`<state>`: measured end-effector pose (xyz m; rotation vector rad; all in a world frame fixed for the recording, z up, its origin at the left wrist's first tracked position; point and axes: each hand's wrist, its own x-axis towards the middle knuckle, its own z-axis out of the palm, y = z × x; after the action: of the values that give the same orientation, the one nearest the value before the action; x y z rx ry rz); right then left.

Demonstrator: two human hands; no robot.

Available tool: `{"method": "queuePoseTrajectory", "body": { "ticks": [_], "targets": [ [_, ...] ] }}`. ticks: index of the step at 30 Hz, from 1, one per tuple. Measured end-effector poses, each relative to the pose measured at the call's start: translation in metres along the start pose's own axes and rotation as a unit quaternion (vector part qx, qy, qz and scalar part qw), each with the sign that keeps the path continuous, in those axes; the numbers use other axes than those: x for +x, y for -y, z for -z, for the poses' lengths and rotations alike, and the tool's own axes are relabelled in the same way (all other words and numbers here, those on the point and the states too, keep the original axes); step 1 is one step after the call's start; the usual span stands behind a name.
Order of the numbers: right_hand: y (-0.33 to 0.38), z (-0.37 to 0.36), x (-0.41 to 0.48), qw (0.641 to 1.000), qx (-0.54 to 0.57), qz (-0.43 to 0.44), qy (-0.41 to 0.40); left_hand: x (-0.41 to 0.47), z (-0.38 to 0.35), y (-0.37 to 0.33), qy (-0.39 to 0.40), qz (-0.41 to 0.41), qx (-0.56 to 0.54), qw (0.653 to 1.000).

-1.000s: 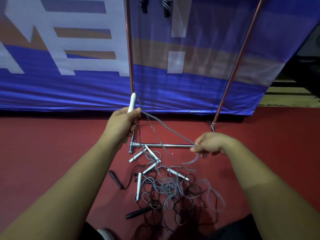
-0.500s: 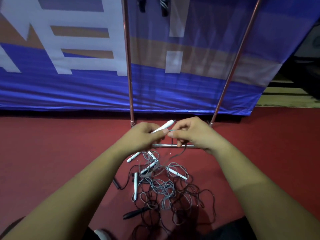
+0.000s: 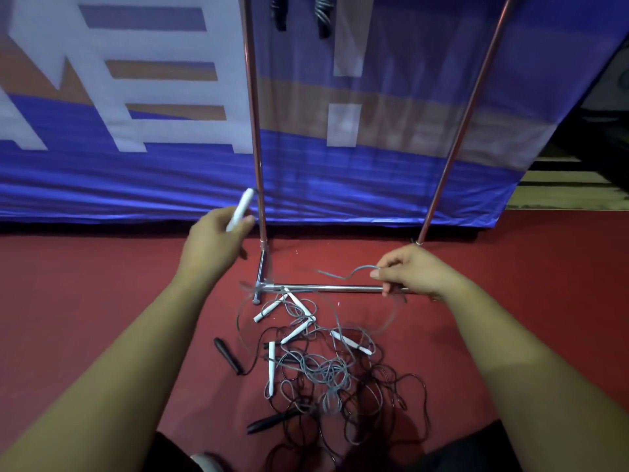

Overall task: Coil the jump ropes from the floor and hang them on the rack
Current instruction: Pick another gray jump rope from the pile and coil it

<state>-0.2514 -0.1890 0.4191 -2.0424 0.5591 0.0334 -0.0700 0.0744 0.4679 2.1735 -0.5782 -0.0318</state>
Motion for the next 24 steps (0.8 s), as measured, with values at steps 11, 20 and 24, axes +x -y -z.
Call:
{"method": "queuePoseTrajectory", "body": {
  "ticks": [11,20,24],
  "targets": [
    [0.047,-0.023,-0.008,0.994,0.003,0.105,-0.042,-0.022,-0.028,-0.036,0.185,-0.008,-0.176,0.967],
    [0.06,-0.035,-0.014,0.989,0.034,0.143,-0.021,-0.034,-0.044,-0.035,0.34,0.007,-0.183,0.922],
    [0.046,-0.025,-0.007,0.994,-0.011,0.113,-0.005,-0.026,-0.045,-0.04,0.26,0.039,-0.275,0.925]
  ]
}}
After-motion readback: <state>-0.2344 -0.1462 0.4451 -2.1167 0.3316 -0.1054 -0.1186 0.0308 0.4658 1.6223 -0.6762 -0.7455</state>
